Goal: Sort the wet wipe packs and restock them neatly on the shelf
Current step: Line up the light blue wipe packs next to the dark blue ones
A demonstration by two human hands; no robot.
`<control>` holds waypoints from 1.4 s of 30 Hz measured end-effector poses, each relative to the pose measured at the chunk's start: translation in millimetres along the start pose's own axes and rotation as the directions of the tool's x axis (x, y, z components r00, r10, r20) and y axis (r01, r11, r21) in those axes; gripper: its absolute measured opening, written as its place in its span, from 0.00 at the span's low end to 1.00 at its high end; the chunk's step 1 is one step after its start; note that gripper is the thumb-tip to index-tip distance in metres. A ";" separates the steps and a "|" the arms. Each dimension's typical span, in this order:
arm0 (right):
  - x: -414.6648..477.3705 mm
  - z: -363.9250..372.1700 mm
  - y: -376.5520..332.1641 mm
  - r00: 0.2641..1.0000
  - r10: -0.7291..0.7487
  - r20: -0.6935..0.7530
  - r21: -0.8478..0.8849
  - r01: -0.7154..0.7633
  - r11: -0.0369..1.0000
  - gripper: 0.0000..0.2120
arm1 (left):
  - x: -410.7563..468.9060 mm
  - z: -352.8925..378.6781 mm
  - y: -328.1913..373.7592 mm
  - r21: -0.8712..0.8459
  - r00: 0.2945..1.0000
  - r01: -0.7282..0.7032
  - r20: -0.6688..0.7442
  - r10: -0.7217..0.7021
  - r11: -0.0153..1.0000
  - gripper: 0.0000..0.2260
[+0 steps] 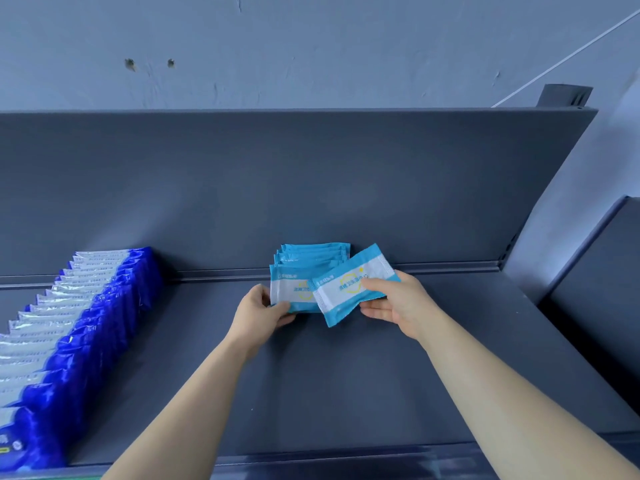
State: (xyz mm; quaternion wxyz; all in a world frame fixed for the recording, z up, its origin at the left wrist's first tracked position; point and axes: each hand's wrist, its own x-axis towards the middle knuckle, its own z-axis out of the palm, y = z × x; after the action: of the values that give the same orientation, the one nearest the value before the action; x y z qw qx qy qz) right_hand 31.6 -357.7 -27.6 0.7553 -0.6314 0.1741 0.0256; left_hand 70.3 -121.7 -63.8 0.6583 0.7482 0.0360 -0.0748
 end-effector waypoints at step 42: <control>-47.8 52.6 19.5 0.834 -0.542 -0.104 -0.950 0.077 0.302 0.33 | -5.6 -3.6 20.9 0.788 0.682 -0.556 0.252 0.686 0.263 0.29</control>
State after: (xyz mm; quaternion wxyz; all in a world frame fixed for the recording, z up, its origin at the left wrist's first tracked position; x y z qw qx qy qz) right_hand -6.2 -294.5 -24.4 0.2058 -0.9523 0.1538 -0.1647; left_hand 68.2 -120.6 -41.9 0.2014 0.9165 -0.2534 0.2351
